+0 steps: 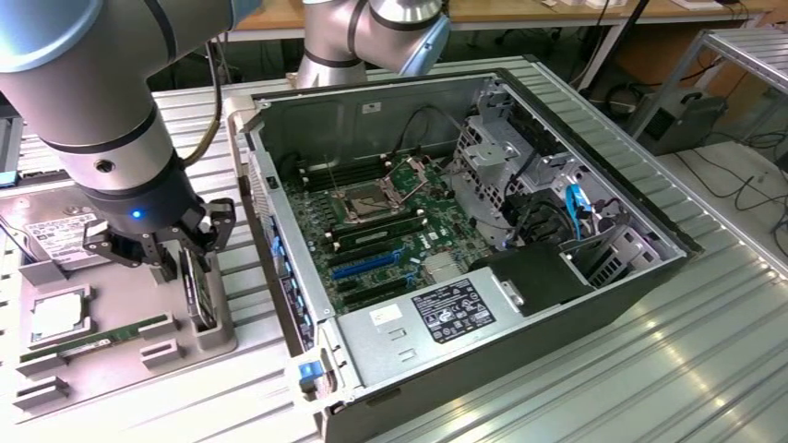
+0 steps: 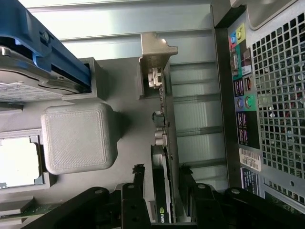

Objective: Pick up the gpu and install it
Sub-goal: 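Pick up the gpu and move the gpu toward the slot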

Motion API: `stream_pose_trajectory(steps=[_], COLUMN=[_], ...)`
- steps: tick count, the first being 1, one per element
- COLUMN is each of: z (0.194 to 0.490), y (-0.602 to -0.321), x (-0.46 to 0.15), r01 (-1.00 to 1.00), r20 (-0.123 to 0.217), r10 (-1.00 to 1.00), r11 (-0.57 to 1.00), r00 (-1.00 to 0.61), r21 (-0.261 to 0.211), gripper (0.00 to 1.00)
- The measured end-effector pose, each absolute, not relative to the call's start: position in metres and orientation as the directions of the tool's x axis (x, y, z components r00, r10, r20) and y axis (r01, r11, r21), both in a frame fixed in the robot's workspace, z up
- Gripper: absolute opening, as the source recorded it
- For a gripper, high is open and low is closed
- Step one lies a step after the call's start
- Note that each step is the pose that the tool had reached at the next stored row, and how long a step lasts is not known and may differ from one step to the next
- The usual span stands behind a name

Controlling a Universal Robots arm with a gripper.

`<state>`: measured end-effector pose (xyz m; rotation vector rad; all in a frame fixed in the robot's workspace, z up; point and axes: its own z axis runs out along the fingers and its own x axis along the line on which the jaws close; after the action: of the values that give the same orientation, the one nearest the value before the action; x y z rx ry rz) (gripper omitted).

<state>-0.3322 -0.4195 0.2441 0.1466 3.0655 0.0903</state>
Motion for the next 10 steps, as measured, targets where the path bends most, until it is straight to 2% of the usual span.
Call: stream_pose_trajectory(steps=[2, 3, 4, 5, 10], z=[0.2441, 0.2441, 0.2441, 0.2441, 0.2441], y=[-0.4195, -0.4195, -0.4195, -0.4195, -0.4195], x=[-0.3322, -0.3322, -0.3322, -0.3322, -0.3322], r01=[0.093, 0.093, 0.093, 0.093, 0.093], r20=[-0.068, -0.068, -0.068, -0.068, -0.068], r10=[0.097, 0.097, 0.097, 0.097, 0.097], r11=[0.994, 0.994, 0.994, 0.994, 0.994], r00=[-0.993, -0.993, -0.993, -0.993, -0.993], r21=[0.062, 0.062, 0.062, 0.062, 0.062], gripper=[0.41, 0.34, 0.34, 0.27, 0.27])
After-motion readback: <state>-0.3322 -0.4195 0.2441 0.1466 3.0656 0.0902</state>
